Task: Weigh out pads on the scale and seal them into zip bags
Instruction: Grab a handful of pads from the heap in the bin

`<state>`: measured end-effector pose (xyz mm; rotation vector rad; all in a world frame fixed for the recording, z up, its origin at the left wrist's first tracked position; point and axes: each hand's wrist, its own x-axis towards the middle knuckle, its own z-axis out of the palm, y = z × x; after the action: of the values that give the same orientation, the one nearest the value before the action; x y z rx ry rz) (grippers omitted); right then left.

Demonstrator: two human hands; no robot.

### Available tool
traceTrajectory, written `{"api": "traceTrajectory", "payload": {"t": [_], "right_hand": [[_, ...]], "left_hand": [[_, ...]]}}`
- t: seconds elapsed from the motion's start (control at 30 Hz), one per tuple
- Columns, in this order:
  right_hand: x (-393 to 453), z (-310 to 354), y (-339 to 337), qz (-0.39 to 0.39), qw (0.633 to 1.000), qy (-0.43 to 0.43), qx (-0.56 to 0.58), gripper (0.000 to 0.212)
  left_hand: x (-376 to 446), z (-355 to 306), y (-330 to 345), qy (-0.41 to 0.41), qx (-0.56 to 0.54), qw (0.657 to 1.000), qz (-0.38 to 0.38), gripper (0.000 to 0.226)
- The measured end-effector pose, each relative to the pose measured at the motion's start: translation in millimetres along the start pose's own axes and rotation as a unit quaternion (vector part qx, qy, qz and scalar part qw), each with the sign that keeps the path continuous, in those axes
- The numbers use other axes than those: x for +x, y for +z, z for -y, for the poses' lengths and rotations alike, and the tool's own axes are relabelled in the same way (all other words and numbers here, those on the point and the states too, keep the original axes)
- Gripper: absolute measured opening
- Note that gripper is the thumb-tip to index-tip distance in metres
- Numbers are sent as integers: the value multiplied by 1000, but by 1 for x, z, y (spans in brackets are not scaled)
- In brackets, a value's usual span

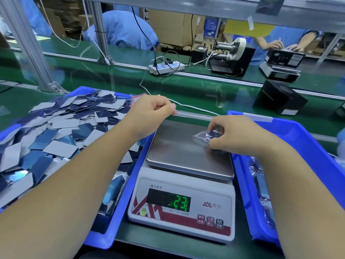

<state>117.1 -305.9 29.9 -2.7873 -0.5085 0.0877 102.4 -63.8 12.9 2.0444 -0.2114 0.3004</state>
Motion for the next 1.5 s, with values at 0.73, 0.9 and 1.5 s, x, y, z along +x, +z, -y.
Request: {"api": "traceTrajectory", "payload": {"t": [0.73, 0.9, 1.5], "right_hand": [[14, -39, -7, -60, 985, 159, -31, 20], [13, -4, 3, -128, 991, 25, 5, 18], [59, 196, 96, 17, 996, -93, -6, 23]], "left_hand": [[3, -5, -1, 7, -13, 999, -38, 29], [5, -43, -46, 48, -92, 989, -103, 29], [-21, 45, -115, -11, -106, 969, -223, 36]]}}
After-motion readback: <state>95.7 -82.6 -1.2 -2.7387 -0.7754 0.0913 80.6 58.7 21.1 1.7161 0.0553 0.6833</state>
